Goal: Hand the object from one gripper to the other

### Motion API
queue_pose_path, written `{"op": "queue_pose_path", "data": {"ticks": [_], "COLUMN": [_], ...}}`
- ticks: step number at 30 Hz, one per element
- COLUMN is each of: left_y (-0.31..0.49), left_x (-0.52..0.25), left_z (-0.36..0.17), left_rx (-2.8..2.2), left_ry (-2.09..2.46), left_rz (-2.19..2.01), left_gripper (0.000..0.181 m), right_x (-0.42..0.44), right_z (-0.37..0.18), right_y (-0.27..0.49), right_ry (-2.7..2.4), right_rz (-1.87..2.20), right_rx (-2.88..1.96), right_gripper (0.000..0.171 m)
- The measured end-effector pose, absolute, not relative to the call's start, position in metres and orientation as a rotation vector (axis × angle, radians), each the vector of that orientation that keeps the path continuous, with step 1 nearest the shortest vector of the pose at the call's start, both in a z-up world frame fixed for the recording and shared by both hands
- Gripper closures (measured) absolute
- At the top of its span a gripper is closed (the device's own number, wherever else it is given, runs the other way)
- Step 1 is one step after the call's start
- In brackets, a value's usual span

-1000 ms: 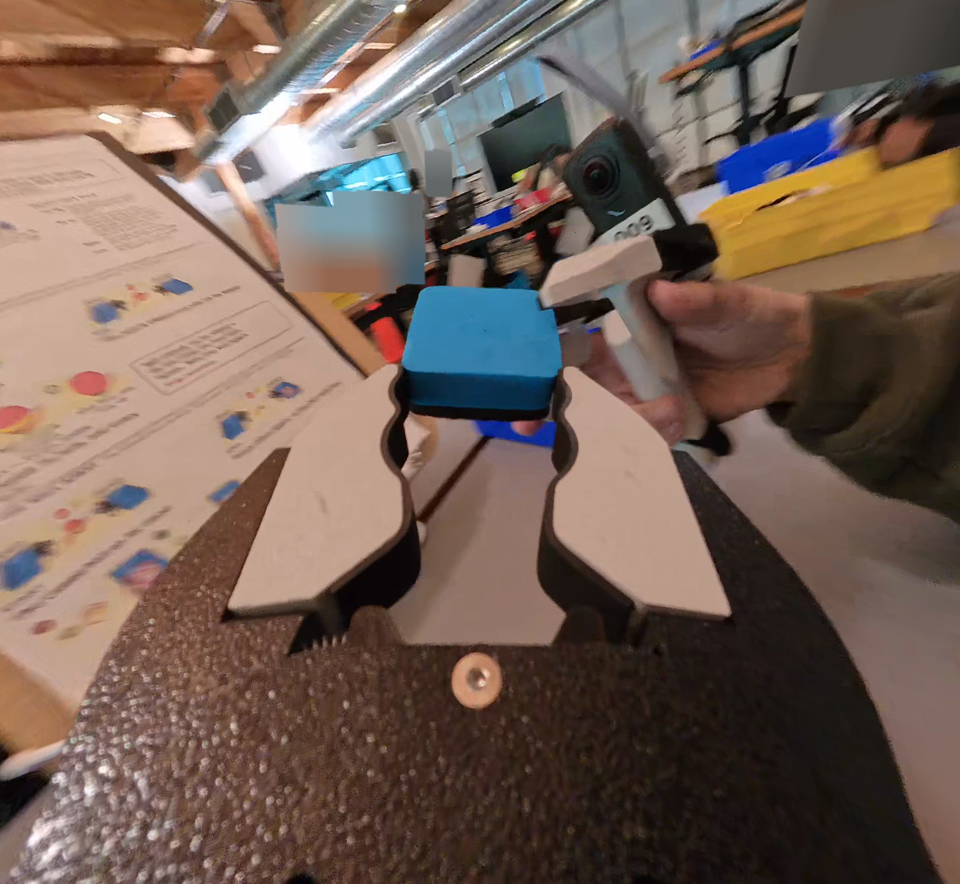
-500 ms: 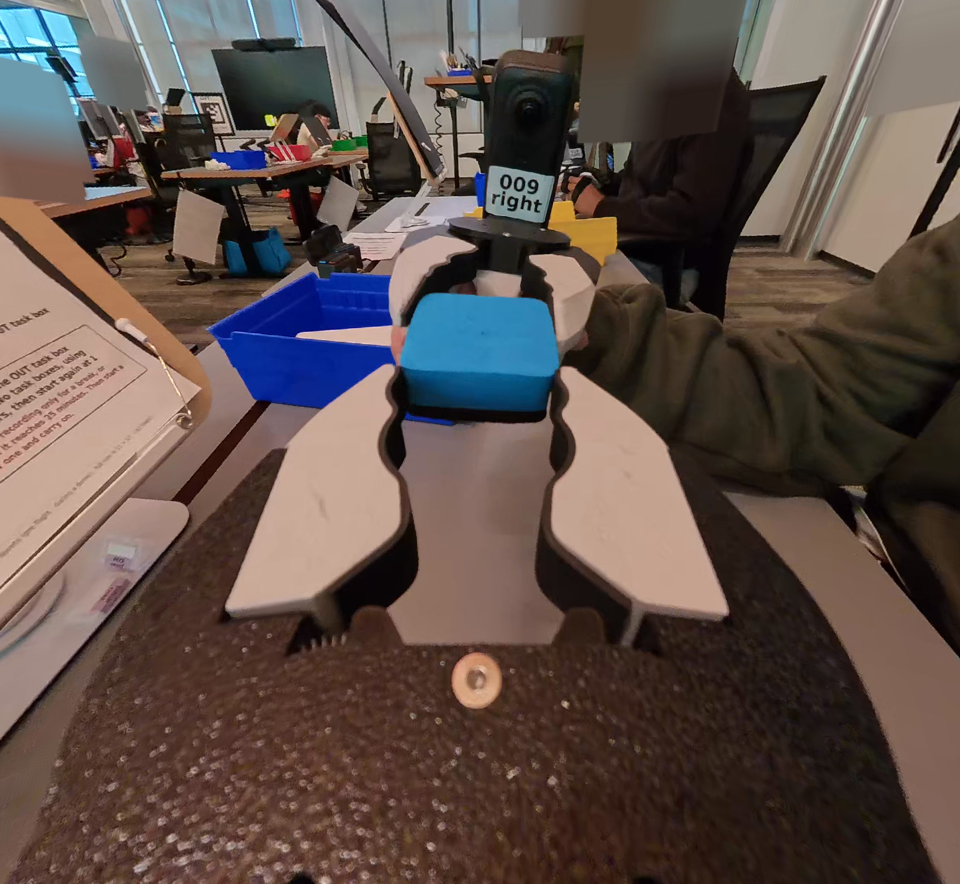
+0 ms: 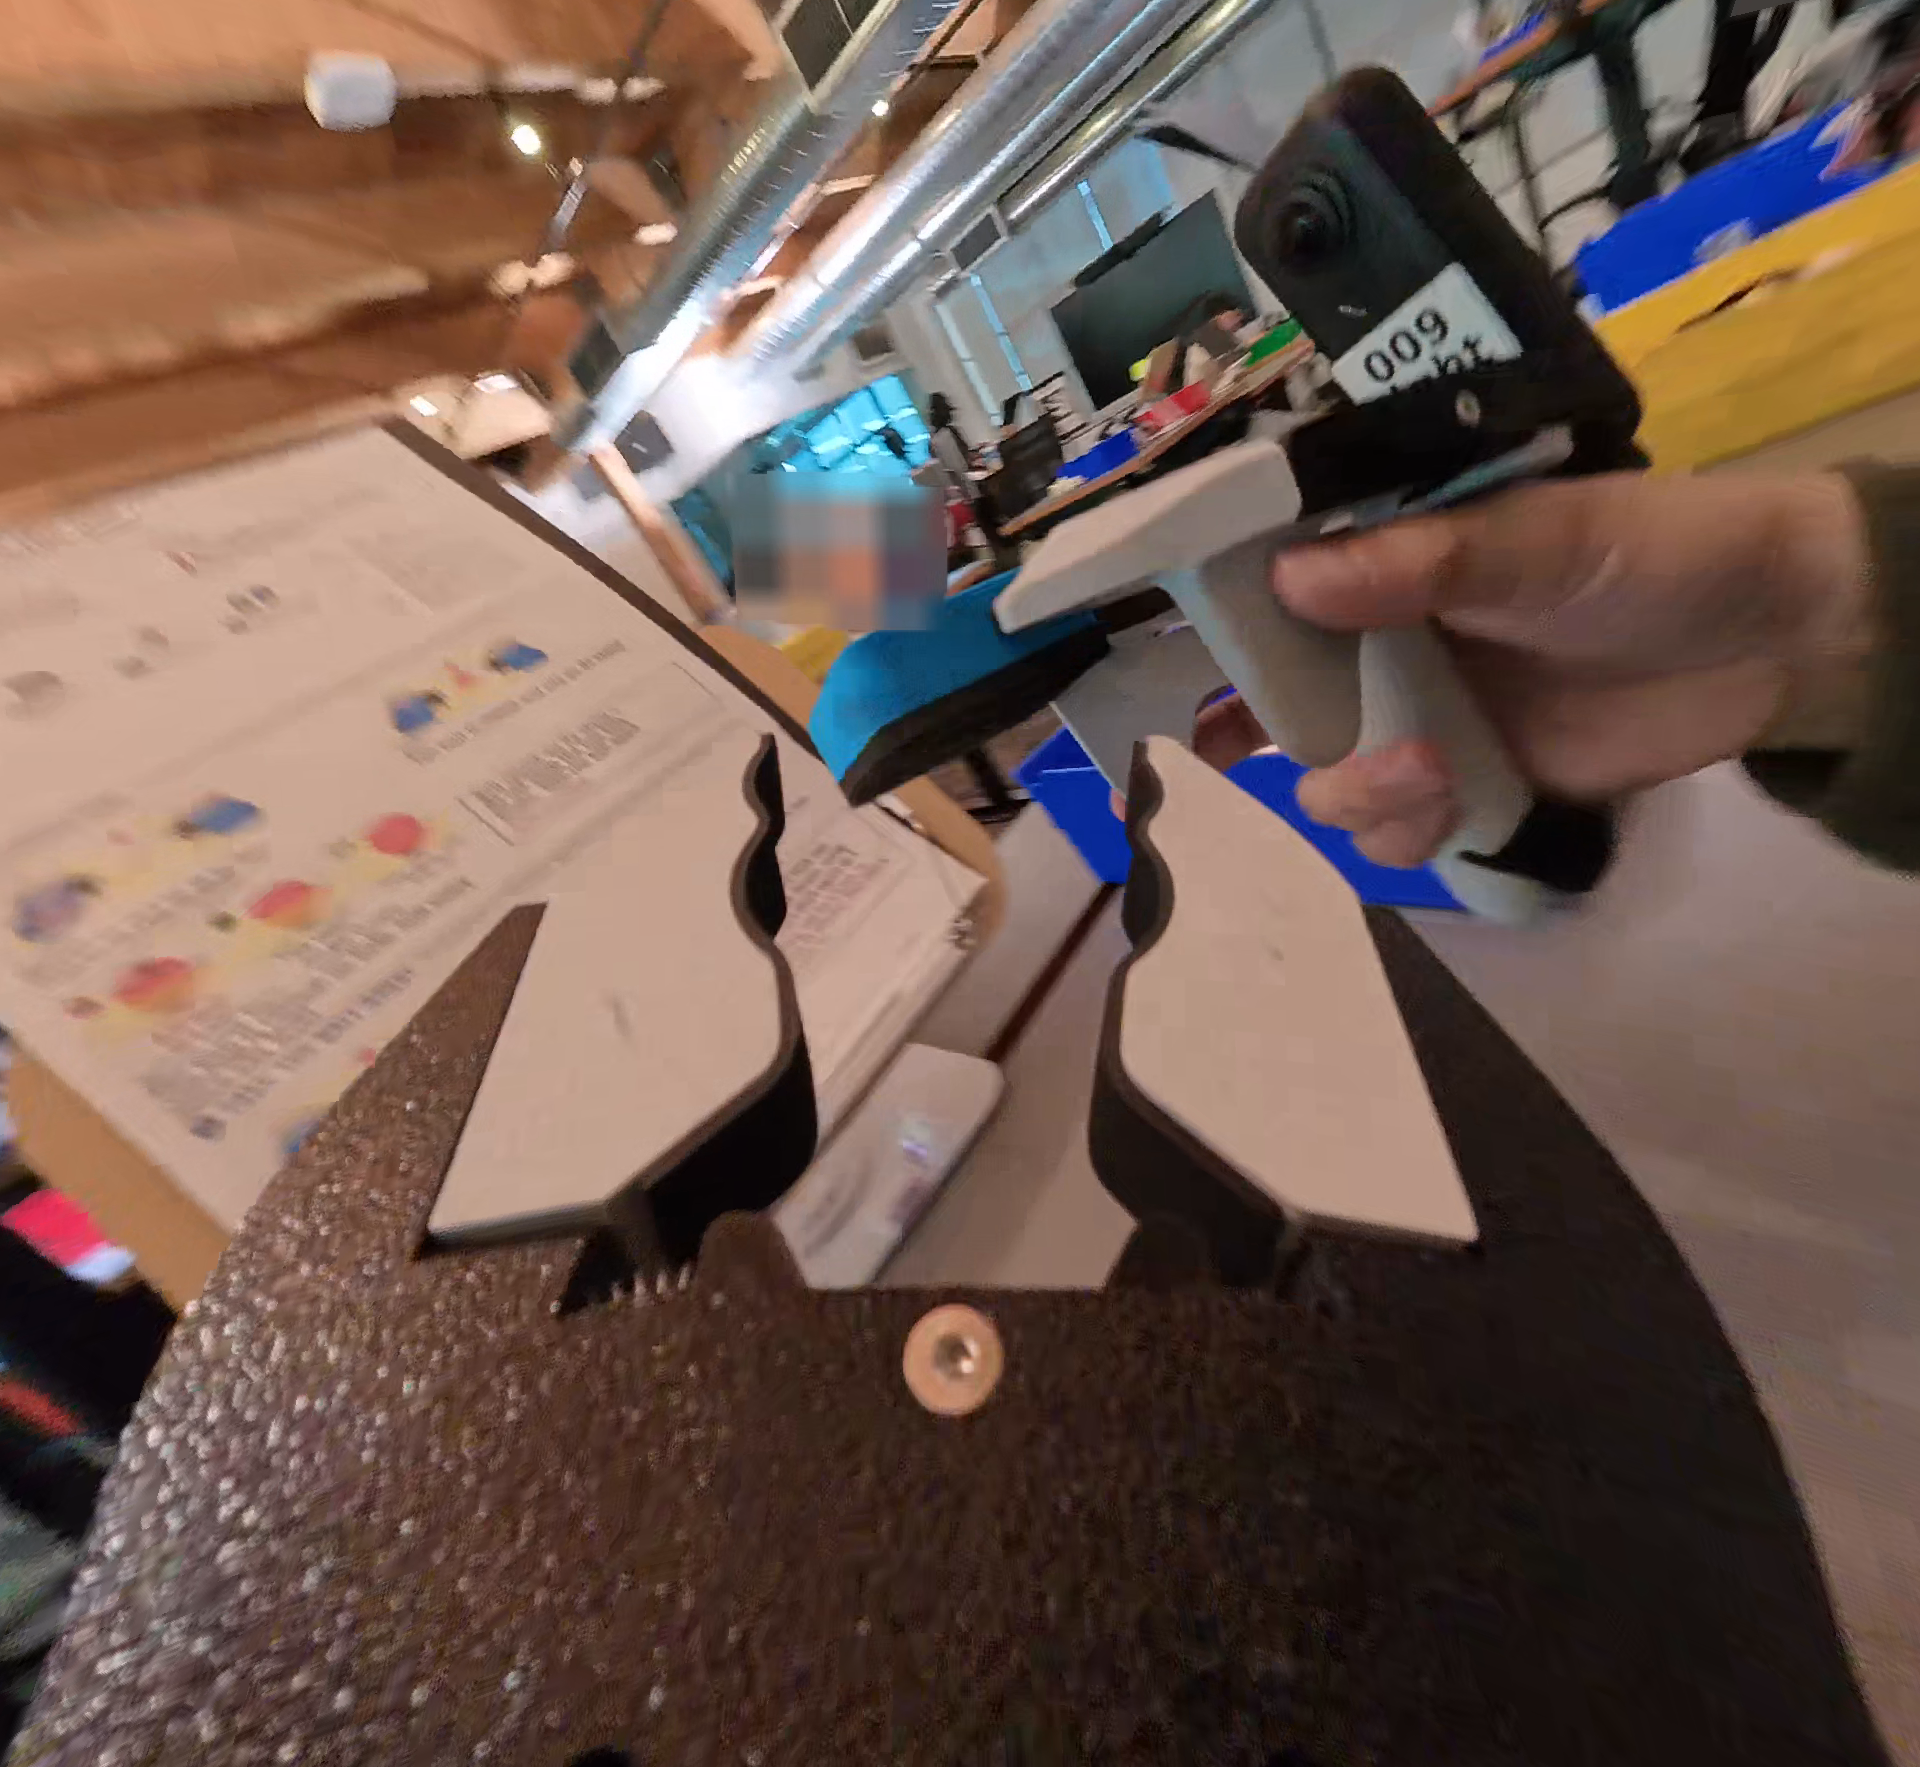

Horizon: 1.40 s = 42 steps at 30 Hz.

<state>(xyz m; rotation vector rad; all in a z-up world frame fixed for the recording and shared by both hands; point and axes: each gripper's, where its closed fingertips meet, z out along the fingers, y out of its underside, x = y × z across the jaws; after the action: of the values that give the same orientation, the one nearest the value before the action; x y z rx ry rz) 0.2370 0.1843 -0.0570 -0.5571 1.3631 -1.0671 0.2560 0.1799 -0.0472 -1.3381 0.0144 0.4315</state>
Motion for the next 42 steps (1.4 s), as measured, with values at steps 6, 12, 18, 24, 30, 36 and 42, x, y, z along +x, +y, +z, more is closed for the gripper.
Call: {"op": "queue_pose_path", "data": {"ticks": [6,12,18,24,30,36,42], "left_y": [0.187,0.195,0.198,0.184,0.148,0.143,0.135], "left_x": [0.251,0.250,0.245,0.249,0.215,0.199,0.196], "left_z": [-0.054,-0.045,-0.042,-0.055,-0.100,-0.107,-0.121], "left_rx": [-0.505,-0.559,-0.593,-0.516,-0.475,-0.516,-0.509], "left_ry": [1.206,0.979,0.929,1.248,1.826,1.928,2.037], "left_rz": [-0.815,-0.723,-0.687,-0.839,-1.227,-1.388,-1.339], "left_gripper": [0.106,0.116,0.125,0.126,0.126,0.126,0.126], "right_x": [0.257,0.237,0.235,0.241,0.204,0.190,0.178], "right_z": [-0.039,-0.038,-0.035,-0.038,-0.057,-0.077,-0.089], "right_y": [0.183,0.189,0.189,0.169,0.124,0.135,0.144], "right_ry": [0.130,0.147,0.169,-0.085,-0.644,-0.746,-0.781], "right_rz": [0.463,0.651,0.714,0.473,0.265,0.196,0.235], "right_rx": [-1.281,-1.232,-1.181,-1.329,-1.362,-1.449,-1.485], "right_gripper": [0.118,0.118,0.118,0.090,0.093,0.093,0.105]}}
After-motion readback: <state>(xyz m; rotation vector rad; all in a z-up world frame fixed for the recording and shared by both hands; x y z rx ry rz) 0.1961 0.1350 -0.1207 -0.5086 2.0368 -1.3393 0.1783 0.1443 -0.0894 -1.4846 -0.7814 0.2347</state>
